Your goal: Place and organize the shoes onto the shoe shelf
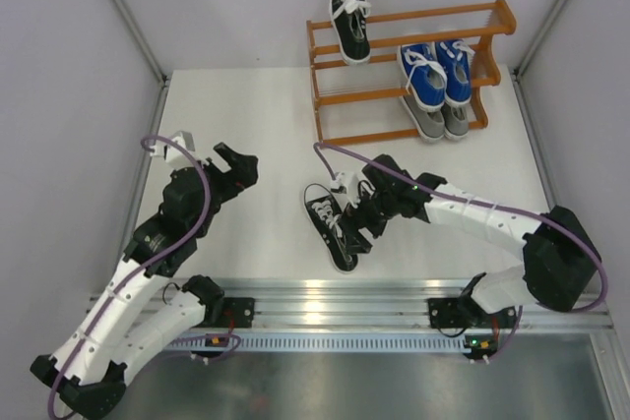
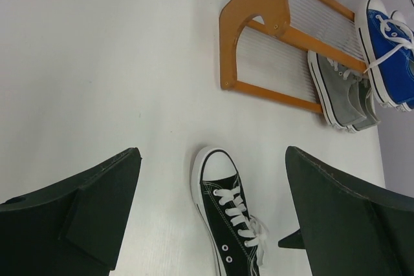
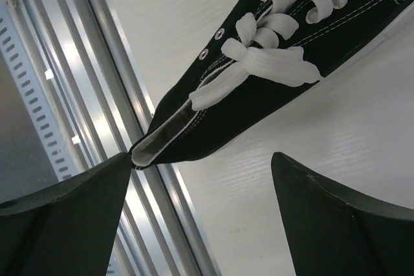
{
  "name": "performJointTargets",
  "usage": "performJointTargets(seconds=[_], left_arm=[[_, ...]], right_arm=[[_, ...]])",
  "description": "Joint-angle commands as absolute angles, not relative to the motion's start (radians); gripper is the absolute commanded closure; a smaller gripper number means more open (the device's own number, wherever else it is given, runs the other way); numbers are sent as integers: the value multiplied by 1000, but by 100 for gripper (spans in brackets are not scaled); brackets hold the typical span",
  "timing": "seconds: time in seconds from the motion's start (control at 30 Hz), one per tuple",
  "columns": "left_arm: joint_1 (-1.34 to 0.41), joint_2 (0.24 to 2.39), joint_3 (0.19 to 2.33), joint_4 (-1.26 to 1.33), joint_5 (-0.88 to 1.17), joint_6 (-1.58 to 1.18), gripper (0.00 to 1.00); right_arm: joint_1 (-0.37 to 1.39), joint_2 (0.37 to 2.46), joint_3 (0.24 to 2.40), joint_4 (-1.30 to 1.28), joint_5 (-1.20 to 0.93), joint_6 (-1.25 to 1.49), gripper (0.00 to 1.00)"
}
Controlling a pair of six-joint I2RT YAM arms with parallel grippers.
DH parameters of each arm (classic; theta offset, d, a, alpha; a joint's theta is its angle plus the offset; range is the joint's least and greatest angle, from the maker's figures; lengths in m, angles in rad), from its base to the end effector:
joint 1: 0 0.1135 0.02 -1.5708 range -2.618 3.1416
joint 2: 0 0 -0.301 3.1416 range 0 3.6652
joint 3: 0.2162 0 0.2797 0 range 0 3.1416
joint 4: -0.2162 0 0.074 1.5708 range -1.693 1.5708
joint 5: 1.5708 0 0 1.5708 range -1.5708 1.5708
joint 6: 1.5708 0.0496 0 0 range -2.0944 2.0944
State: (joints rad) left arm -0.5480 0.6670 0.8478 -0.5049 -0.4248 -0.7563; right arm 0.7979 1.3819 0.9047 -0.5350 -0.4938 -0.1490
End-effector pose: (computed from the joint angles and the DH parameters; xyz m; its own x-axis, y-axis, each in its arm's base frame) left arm 0.1425 -0.0630 0.3699 -0.2946 -0.5527 -0.7796 -0.0838 0.8276 -0.5550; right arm 0.1899 0.2284 0.2372 -0.4659 -0.6649 -0.5838 -0.8847 0.3400 0.3188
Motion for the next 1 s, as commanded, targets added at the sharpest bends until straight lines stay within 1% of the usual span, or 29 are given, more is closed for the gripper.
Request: performJointTargets(seconds=[0.0, 0.2, 0.23, 0.3, 0.33, 0.37, 0.4, 0.43, 0.5, 0.53, 0.63, 0.83, 0.93, 0.97], left_arm=[[-545, 631, 831, -554, -469, -830, 2], [-545, 618, 845, -597, -476, -831, 2], [-545, 614, 845, -598, -476, -833, 1], [-545, 606, 842, -603, -482, -838, 2], [-545, 604, 841, -603, -483, -838, 2], [-545, 601, 839, -606, -486, -838, 2], [-545, 601, 839, -607, -488, -838, 2], [-545, 600, 839, -607, -488, -838, 2], [-545, 600, 838, -609, -488, -834, 2], [-543, 598, 836, -609, -488, -836, 2], [-545, 597, 828, -609, -491, -836, 2], [-543, 607, 833, -606, -494, -822, 2], [-545, 609, 834, -606, -500, -818, 2], [-543, 607, 836, -604, -502, -815, 2]], right_arm=[[848, 1420, 887, -382, -410, -12, 11], [865, 1532, 914, -370, -318, -6, 16], [867, 1545, 917, -367, -295, -6, 19], [882, 1584, 931, -374, -269, -6, 28], [888, 1595, 936, -377, -253, -11, 37], [896, 1603, 940, -386, -261, -17, 42], [897, 1603, 945, -385, -270, -20, 51], [897, 1598, 946, -387, -273, -34, 73], [896, 1560, 954, -399, -272, -55, 93], [894, 1543, 959, -409, -270, -61, 100], [867, 1456, 977, -457, -325, -92, 100], [695, 1243, 1049, -505, -514, -124, 100], [583, 1175, 1146, -540, -560, -104, 100], [562, 1161, 1207, -549, -567, -95, 100]])
